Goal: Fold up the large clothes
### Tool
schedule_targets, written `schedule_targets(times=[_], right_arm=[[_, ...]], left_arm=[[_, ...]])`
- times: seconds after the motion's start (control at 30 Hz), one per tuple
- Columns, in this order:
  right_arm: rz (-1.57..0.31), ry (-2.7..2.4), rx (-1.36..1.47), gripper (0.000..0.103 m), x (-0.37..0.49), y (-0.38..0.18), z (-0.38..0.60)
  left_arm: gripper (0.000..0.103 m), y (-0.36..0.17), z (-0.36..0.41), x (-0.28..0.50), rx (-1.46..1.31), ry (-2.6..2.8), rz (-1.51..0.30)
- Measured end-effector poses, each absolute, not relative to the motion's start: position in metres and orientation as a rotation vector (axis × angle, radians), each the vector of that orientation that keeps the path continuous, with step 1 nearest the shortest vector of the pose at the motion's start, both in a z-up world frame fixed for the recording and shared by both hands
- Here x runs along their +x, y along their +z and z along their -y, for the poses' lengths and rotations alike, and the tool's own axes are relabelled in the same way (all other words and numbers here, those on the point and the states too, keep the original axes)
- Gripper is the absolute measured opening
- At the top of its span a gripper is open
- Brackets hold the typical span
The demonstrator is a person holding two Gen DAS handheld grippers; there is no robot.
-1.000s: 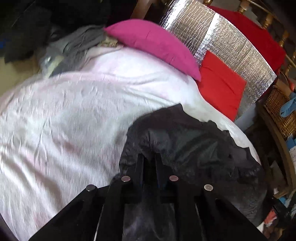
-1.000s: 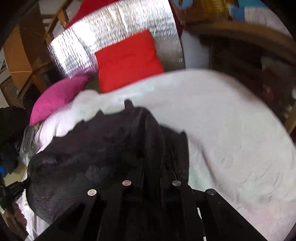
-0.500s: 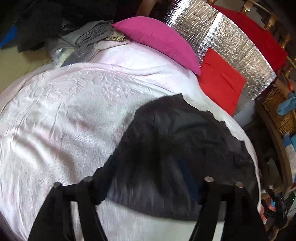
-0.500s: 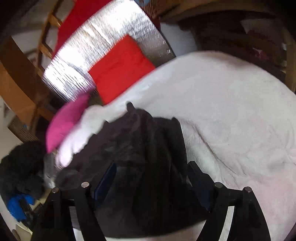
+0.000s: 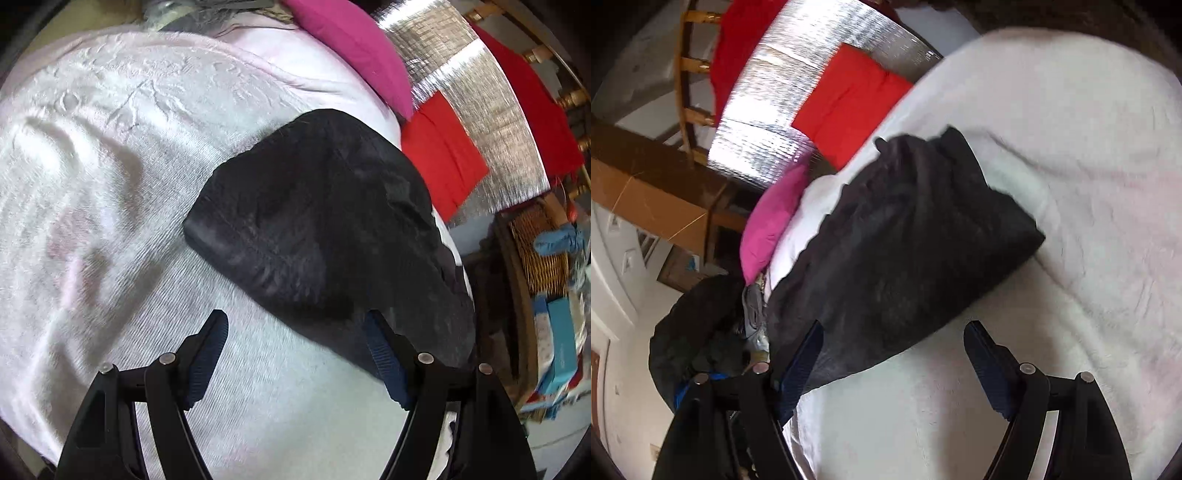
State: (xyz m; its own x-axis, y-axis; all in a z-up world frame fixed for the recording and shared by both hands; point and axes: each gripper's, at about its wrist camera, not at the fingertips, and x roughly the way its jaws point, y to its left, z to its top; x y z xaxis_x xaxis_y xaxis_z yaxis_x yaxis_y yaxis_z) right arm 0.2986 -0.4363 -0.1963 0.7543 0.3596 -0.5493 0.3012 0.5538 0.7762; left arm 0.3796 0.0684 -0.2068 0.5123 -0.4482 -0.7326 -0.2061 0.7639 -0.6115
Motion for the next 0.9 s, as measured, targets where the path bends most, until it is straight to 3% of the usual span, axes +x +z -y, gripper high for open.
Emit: schedule_targets(times=[0.47, 0.57, 0.73, 0.83, 0.9], right_arm=[[-0.719, -0.089, 1.107, 0.082, 0.356, -0.233, 0.453], [-0.701, -0.097, 1.115, 0.08, 0.362, -0.236, 0.455], [-0.688, -0.139, 1.066, 0.052, 0.366, -0.23, 0.452], [-0.674, -0.143, 0.984, 0.041, 0.363, -0.217, 0.444], [-0.662, -0.147, 0.945, 0.039, 0.36, -0.208, 0.44]], left_arm=[[0.077, -0.238, -0.076, 0.414, -0.975, -0.143, -1.009], [0.064, -0.238, -0.077, 0.416, -0.963, -0.138, -1.0], [0.045, -0.228, -0.067, 0.425, -0.883, -0.134, -0.981], [0.037, -0.219, -0.061, 0.427, -0.848, -0.13, -0.96], [0.033, -0.214, -0.061, 0.424, -0.825, -0.128, -0.95]])
